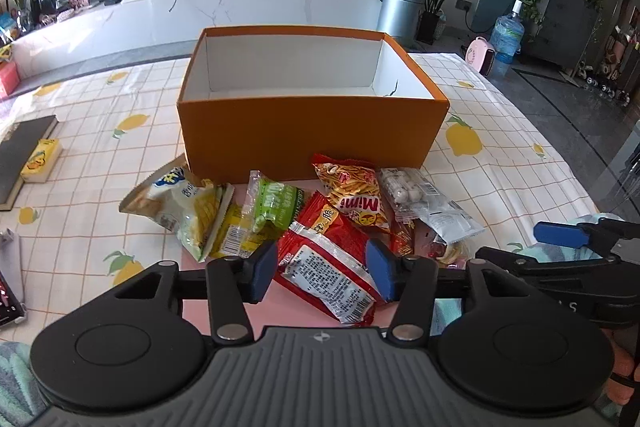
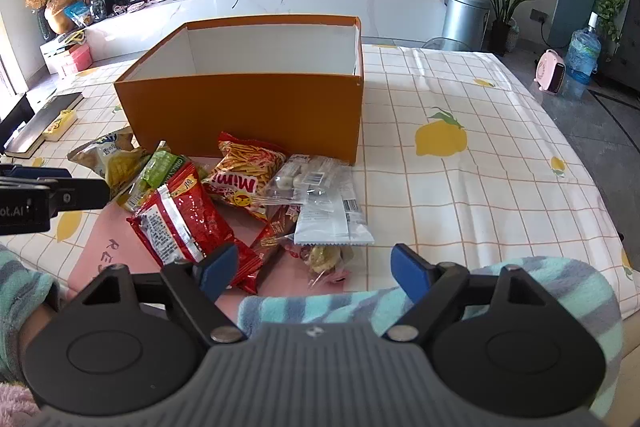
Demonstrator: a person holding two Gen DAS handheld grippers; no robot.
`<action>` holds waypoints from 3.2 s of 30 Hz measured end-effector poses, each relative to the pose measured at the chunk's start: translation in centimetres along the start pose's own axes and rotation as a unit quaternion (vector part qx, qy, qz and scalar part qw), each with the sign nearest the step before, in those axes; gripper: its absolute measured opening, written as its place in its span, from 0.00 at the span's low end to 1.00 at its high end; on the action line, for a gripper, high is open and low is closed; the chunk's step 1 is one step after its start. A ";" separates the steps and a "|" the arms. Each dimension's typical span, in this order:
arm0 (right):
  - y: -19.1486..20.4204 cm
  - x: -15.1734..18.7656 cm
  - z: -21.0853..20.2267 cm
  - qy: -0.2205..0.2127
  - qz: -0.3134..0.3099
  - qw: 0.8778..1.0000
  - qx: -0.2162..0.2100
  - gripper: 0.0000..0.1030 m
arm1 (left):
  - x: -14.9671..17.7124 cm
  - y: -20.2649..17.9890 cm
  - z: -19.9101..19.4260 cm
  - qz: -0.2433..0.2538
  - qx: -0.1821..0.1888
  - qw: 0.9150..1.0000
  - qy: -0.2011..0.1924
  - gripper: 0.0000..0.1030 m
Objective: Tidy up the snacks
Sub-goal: 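Grasp the white barcoded bar wrapper with the right tool while the left tool approaches the red snack bag, then close the left tool on the red snack bag while the right tool lifts the white wrapper, then carry the red bag and white wrapper with both tools into the orange box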
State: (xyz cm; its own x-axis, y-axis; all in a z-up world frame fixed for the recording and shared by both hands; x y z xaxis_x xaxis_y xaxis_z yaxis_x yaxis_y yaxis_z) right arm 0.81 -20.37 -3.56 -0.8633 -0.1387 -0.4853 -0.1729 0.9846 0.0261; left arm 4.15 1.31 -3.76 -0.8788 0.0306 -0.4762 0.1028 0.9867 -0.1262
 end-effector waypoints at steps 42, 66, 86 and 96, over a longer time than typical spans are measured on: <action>-1.2 -3.5 10.3 0.091 0.041 0.995 -0.026 0.61 | -2.1 0.0 11.5 -0.183 0.010 0.976 0.116 0.96; -1.0 -1.5 5.8 0.059 0.035 0.996 -0.059 0.61 | -0.6 -0.9 6.4 -0.091 0.028 0.994 0.057 0.59; -0.2 -0.7 -2.4 -0.024 0.010 0.997 -0.070 0.60 | -0.3 -1.0 0.4 -0.066 0.019 0.998 -0.002 0.59; 1.4 -4.1 -5.9 -0.077 -0.033 0.994 -0.067 0.60 | -3.0 0.2 -2.8 -0.058 -0.002 0.997 -0.054 0.59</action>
State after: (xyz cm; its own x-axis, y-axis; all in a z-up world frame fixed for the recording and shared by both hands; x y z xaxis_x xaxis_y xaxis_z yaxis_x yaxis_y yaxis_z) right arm 1.30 -19.09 3.63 -0.7665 -0.1744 -0.6181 -0.2972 0.9495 0.1006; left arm 5.48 1.88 0.05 -0.8292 -0.1003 -0.5499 0.0017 0.9833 -0.1819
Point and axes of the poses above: each gripper's, at about its wrist camera, not at the fingertips, and z roughly the way its jaws point, y to its left, x to its underside, the point moved 2 cm from there along z, roughly the way its jaws point, and after that the axes turned 12 degrees about y, right-handed, at the moved point
